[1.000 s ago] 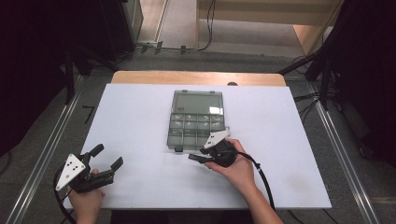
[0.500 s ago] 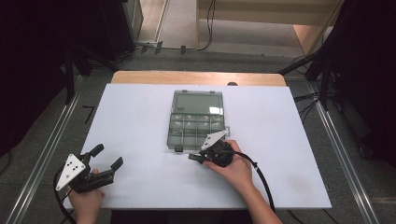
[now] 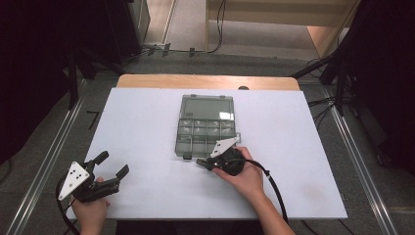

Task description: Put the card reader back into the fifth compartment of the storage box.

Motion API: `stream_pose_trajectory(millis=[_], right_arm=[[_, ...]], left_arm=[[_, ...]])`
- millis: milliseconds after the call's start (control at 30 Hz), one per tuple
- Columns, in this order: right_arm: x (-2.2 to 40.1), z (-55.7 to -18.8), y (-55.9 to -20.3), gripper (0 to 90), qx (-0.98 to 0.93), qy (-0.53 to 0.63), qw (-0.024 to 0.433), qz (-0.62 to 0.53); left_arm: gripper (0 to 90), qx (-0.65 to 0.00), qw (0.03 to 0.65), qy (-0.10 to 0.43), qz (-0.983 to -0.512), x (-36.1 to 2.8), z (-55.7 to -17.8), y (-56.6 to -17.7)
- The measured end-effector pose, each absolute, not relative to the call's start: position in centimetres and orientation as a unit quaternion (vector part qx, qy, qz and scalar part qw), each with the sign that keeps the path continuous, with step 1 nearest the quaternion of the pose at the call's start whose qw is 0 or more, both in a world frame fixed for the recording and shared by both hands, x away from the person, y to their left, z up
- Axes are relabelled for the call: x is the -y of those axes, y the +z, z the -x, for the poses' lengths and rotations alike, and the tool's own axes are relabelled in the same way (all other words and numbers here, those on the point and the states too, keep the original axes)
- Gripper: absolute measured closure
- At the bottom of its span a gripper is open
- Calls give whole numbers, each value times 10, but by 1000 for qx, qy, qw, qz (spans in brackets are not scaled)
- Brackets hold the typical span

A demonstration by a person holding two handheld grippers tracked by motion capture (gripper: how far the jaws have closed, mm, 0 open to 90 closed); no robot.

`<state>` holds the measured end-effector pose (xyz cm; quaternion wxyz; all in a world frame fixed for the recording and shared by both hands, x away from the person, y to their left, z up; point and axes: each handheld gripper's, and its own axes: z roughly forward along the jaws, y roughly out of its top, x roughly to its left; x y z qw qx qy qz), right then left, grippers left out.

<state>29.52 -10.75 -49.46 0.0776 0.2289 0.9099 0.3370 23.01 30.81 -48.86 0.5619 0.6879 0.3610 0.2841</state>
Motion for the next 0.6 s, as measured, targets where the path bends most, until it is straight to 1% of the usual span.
stream_pose_trajectory(millis=[600], right_arm=[[106,-297,-475,707,-902,363,72,-224]], left_arm=[[139,-362,563,283,-687,-308,-230,-489]])
